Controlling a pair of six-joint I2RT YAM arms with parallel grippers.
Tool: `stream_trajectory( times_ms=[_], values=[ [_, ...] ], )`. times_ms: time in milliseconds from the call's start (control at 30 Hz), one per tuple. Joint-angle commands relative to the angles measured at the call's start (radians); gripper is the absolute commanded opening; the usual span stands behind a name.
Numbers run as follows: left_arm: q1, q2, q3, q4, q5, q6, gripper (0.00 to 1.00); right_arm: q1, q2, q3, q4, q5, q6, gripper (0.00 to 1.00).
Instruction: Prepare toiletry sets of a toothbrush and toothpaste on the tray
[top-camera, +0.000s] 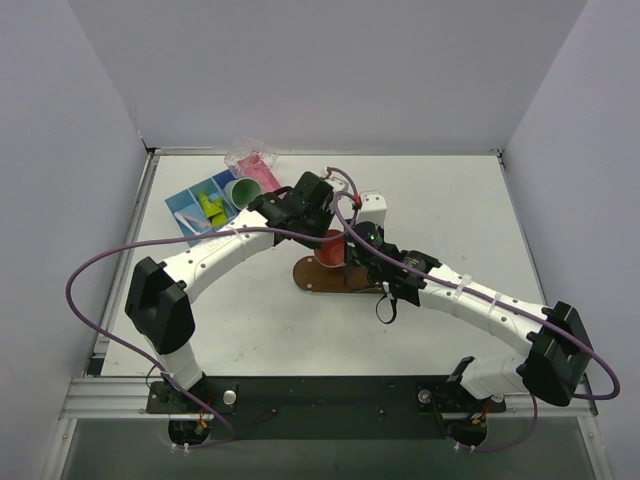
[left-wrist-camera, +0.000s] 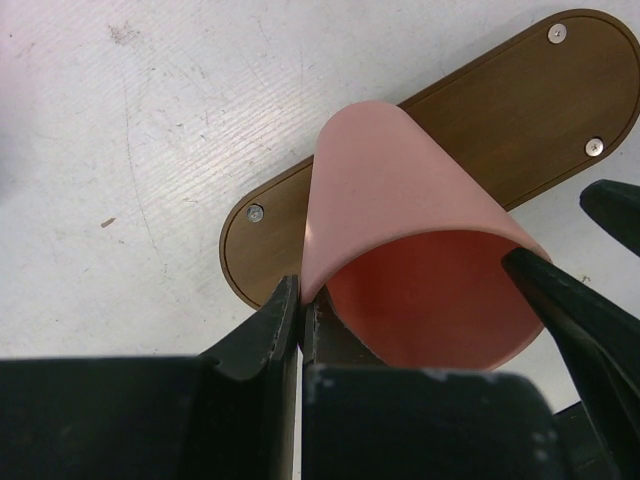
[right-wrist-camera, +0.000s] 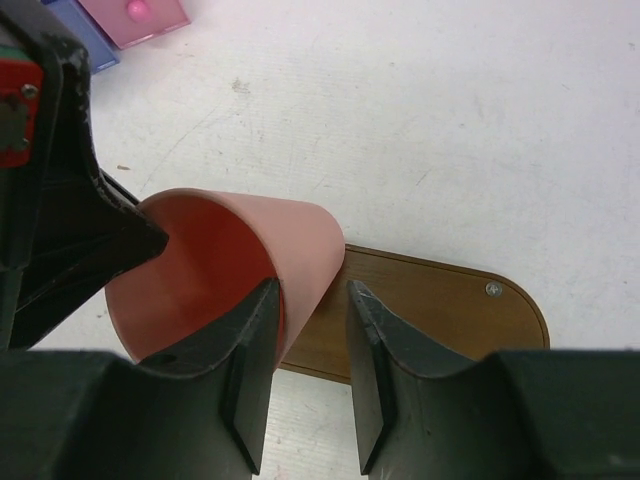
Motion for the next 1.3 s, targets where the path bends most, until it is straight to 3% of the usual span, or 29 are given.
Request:
stream_trajectory(
  times_ms=[0, 600, 833, 933, 1067, 1133, 1267],
  values=[
    [-0.006, -0.080, -0.002, 0.082, 0.002, -0.010, 0.00, 0.006, 0.008, 0.019, 0.002, 0.058, 0.015, 0.28],
    [0.056, -0.189, -0.138, 0.261, 0.137, -0.134, 0.00, -0.003, -0.022, -0.042, 0.051, 0.069, 0.078, 0.27],
    [0.025, -0.192, -0.138, 0.257, 0.092, -0.113, 0.00, -0.017, 0.004, -0.025, 0.039, 0.053, 0.081, 0.27],
    [0.004, -0.203, -0.146, 0.263, 0.042, -0.094, 0.00, -0.026, 0.008, -0.024, 0.034, 0.047, 0.085, 0.19],
    [-0.012, -0.209, -0.151, 0.267, 0.020, -0.073, 0.00, -0.033, 0.013, -0.016, 0.023, 0.047, 0.085, 0.00],
    [-0.015, -0.214, -0.158, 0.275, 0.032, -0.071, 0.00, -0.037, 0.013, -0.015, 0.022, 0.047, 0.085, 0.00],
    [-0.015, -0.229, -0.171, 0.301, 0.054, -0.062, 0.19, -0.038, -0.001, -0.019, 0.022, 0.044, 0.085, 0.00]
  ],
)
